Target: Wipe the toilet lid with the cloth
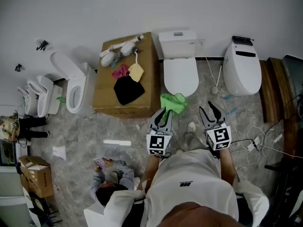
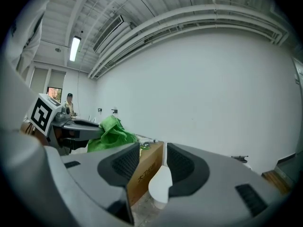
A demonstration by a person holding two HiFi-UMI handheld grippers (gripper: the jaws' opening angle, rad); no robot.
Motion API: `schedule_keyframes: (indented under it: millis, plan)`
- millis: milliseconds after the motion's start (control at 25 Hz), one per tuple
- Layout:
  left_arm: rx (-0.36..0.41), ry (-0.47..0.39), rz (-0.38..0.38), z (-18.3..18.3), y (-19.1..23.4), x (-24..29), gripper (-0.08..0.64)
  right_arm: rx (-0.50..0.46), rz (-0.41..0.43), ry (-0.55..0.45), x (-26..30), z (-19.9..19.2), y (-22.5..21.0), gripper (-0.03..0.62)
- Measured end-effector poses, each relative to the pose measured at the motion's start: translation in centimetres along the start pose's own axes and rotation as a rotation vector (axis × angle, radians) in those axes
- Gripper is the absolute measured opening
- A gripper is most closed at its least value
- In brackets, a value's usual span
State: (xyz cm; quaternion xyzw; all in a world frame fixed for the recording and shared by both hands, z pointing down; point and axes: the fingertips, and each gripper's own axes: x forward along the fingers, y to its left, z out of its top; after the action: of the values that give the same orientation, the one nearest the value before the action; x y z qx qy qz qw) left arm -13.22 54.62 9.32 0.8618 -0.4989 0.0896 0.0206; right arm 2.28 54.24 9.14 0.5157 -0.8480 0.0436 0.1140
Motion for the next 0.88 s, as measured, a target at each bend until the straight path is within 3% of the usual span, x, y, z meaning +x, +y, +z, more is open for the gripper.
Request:
schedule_keyframes:
  millis: [880]
  plan:
    - [0.021, 0.055, 0.071, 2.8, 2.3, 17.1, 0.074, 0.012, 0.124, 0.022, 12.7, 1.2, -12.6, 0.19]
